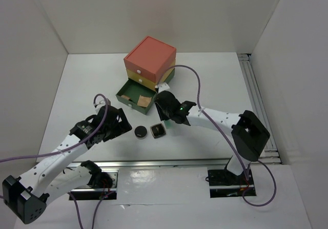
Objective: Organize the makeup
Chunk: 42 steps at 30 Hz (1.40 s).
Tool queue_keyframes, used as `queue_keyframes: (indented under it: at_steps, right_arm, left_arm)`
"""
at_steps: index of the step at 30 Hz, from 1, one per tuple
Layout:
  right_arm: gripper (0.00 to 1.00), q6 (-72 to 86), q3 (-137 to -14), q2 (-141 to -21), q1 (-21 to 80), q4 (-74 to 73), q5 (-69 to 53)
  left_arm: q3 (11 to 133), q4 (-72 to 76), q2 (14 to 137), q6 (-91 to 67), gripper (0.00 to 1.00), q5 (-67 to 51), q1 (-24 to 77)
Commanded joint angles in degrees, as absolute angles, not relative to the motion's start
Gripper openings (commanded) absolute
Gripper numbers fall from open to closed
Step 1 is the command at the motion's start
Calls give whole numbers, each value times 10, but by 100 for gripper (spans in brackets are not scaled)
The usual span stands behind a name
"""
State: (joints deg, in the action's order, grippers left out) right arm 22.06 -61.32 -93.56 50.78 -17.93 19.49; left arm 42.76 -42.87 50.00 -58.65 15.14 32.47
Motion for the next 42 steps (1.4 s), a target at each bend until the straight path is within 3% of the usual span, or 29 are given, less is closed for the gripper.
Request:
queue_keyframes:
  at_steps: [1,5,10,21,24,25,29,30,37,42]
  right_arm:
    - [0,27,-698,-947,520,-93,166]
    - [0,-85,-771,-1001,520,-41,83]
    - [0,-132,-902,-1121,520,-20,82]
    - [2,-182,-1048,-1304,520,16,229]
    - [25,-170,-1054,-1310,520,-1,222]
    - [37,-170,-1054,-1310,520,-7,214]
    - [63,-155,-1054,-1291,526,-30,197]
    - [77,-155,-1054,-1285,533,-38,197]
    - [88,-116,-1072,-1194,544,-85,209]
    - [97,-70,-1021,-1078,544,-112,215]
  left_arm:
    - [451,-427,497,-580,100,146,327]
    - [445,-436,497,-580,100,141,327]
    - [429,-450,497,-600,100,135,327]
    - [429,-466,497,-595,100,129,327]
    - [429,-466,510,-595,100,129,327]
    - [429,-466,515,-590,100,129,327]
    - [429,-441,521,-561,100,116,327]
    - [435,-441,526,-554,100,105,327]
    - [427,-396,538,-527,100,85,327]
    - [412,-346,574,-521,100,80,332]
